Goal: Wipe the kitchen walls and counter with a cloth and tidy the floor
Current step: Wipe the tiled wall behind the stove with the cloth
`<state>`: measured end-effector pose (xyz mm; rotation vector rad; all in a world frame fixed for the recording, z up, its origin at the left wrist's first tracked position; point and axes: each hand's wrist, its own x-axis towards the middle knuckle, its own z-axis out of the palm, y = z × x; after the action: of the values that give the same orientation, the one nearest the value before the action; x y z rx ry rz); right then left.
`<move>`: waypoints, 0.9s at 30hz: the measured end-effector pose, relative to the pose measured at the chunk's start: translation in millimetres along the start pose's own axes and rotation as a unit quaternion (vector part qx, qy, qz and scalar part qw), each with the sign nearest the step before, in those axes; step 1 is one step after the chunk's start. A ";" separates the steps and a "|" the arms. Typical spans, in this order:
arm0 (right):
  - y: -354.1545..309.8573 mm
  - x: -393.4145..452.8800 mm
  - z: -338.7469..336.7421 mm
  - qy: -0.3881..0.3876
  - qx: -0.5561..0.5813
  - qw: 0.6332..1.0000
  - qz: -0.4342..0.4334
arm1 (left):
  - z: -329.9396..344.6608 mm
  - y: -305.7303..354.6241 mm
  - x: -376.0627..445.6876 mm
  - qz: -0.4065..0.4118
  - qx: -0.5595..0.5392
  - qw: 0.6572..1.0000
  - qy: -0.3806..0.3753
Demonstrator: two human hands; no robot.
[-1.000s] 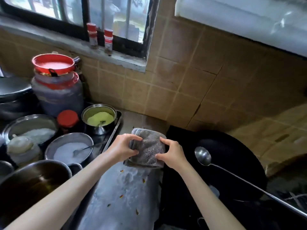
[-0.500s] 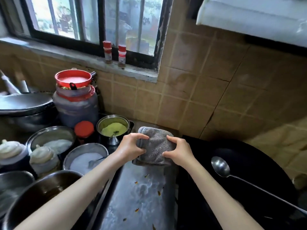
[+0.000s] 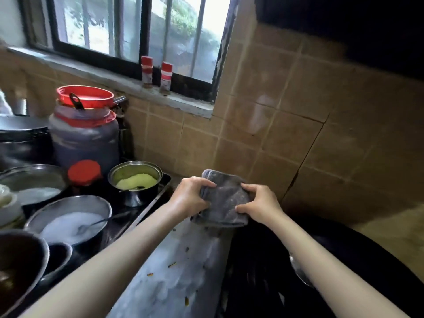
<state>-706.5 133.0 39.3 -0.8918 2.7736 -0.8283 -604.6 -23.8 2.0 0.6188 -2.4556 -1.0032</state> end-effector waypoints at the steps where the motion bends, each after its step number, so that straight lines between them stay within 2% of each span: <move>1: 5.4 5.9 -1.9 0.003 -0.003 1.000 -0.006 | 7.1 3.4 5.2 0.000 0.001 1.000 0.011; 5: 18.0 28.6 -8.0 0.002 -0.036 0.999 -0.019 | 31.1 9.9 27.4 0.009 0.023 0.999 0.027; 9: 21.1 47.0 -4.5 0.008 -0.013 1.000 -0.019 | 33.6 4.5 56.2 0.039 0.031 0.997 0.052; 18: 19.4 95.4 -26.0 0.099 -0.063 0.991 -0.062 | 26.6 27.8 123.5 0.132 0.053 0.988 0.063; 27: 19.1 145.5 -85.5 0.202 -0.098 0.967 -0.118 | 20.7 81.8 185.3 0.192 0.087 0.969 0.130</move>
<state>-858.1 103.1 109.6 -1.2318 3.1889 -0.8645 -786.4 -60.4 86.1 0.2851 -2.3184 -0.5252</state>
